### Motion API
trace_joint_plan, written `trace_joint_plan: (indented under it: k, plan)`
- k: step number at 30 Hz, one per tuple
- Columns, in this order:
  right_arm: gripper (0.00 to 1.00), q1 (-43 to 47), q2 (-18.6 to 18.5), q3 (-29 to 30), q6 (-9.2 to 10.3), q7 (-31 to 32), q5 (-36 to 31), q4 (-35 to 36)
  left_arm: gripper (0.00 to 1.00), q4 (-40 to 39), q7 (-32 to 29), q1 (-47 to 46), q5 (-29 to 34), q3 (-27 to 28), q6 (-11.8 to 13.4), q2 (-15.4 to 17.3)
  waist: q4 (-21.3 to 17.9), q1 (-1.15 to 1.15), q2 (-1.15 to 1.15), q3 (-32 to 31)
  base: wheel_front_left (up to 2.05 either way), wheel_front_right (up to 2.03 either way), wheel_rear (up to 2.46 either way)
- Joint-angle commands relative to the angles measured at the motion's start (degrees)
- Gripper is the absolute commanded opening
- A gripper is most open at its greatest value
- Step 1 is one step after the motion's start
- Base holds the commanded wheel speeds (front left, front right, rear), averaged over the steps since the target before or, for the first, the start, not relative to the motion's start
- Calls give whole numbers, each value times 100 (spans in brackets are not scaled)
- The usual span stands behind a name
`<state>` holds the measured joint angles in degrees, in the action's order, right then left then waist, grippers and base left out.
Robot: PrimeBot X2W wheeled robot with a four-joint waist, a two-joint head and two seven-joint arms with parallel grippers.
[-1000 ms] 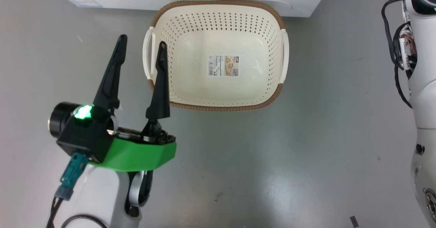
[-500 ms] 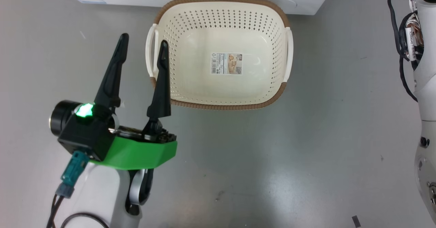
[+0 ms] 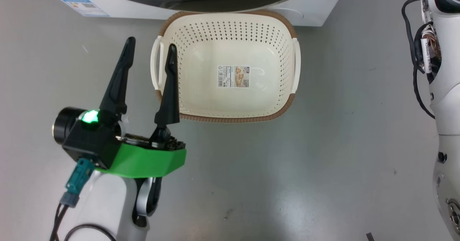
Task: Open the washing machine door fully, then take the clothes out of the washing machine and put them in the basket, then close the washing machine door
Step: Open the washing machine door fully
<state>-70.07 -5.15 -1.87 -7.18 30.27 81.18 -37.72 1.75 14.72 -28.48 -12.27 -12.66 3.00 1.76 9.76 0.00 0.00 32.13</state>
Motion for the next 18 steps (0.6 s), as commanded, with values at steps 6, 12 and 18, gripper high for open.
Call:
trace_joint_plan:
  k: [6, 12, 18]
  plan:
    - [0, 194, 224, -220, -31, 136, 78, 145, 100, -81, 28, 45, -21, 190, -42, 111, 6, 0, 0, -118, 0, 0, 0]
    - [0, 314, 225, -314, -31, 174, 127, 132, 100, -68, 28, 124, -6, 207, -28, 111, -6, 0, 0, -269, 0, 0, 0]
    - [0, 507, 226, -405, -31, 191, 167, 150, 100, -29, 28, 210, -1, 230, -12, 111, -40, 0, 0, -461, 0, 0, 0]
